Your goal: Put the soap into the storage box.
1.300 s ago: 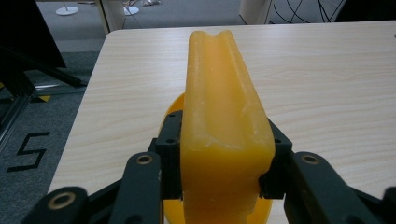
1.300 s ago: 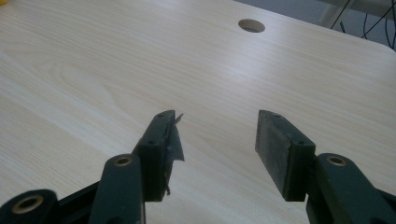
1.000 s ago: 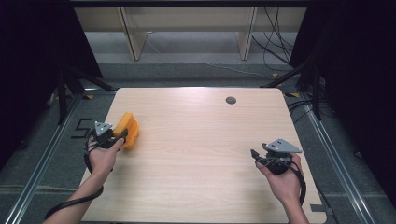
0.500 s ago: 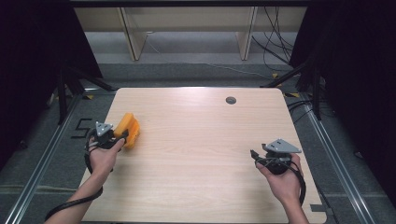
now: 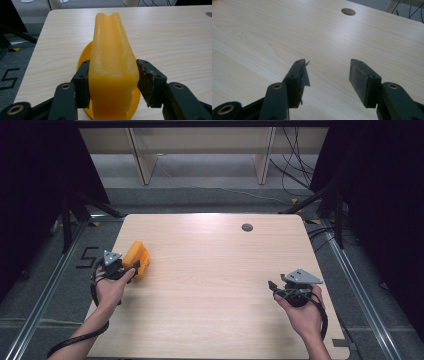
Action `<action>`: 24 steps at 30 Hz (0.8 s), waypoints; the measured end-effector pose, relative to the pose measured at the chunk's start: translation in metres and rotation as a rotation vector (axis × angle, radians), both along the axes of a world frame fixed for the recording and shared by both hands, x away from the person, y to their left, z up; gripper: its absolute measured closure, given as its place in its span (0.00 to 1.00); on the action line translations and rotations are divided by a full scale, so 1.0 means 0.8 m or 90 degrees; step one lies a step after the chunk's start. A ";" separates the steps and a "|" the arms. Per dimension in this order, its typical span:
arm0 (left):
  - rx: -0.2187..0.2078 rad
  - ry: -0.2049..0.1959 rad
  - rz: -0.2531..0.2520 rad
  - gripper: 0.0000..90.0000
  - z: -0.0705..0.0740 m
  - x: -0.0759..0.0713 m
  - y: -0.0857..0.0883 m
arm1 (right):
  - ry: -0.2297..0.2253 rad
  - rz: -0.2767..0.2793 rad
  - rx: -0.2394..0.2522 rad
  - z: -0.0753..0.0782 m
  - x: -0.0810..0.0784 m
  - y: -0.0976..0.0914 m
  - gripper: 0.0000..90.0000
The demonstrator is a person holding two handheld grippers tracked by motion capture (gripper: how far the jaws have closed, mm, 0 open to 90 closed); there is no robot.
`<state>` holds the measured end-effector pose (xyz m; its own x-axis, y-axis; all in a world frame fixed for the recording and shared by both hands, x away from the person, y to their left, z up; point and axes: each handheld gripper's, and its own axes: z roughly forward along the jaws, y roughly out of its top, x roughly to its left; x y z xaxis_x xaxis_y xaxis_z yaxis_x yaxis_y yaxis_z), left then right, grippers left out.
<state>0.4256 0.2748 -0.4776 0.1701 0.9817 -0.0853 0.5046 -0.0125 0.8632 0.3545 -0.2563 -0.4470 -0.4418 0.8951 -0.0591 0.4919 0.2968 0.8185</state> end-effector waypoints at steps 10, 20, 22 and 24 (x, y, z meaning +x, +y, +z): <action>0.012 0.000 -0.007 0.45 0.011 -0.008 0.002 | -0.010 0.000 -0.011 0.001 0.001 -0.003 0.53; 0.019 -0.003 -0.015 0.38 0.023 -0.024 0.006 | 0.002 -0.002 0.004 0.001 -0.001 -0.002 0.53; 0.016 -0.004 -0.016 0.37 0.025 -0.028 0.006 | 0.003 -0.001 0.004 0.001 -0.001 -0.002 0.53; 0.013 -0.001 -0.023 0.37 0.028 -0.032 0.008 | 0.002 -0.002 0.003 0.001 -0.001 -0.003 0.53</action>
<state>0.3997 0.2811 -0.4556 0.2049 0.9766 -0.0647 0.5019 -0.0480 0.8636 0.3540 -0.2585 -0.4464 -0.4385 0.8971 -0.0537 0.4950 0.2910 0.8187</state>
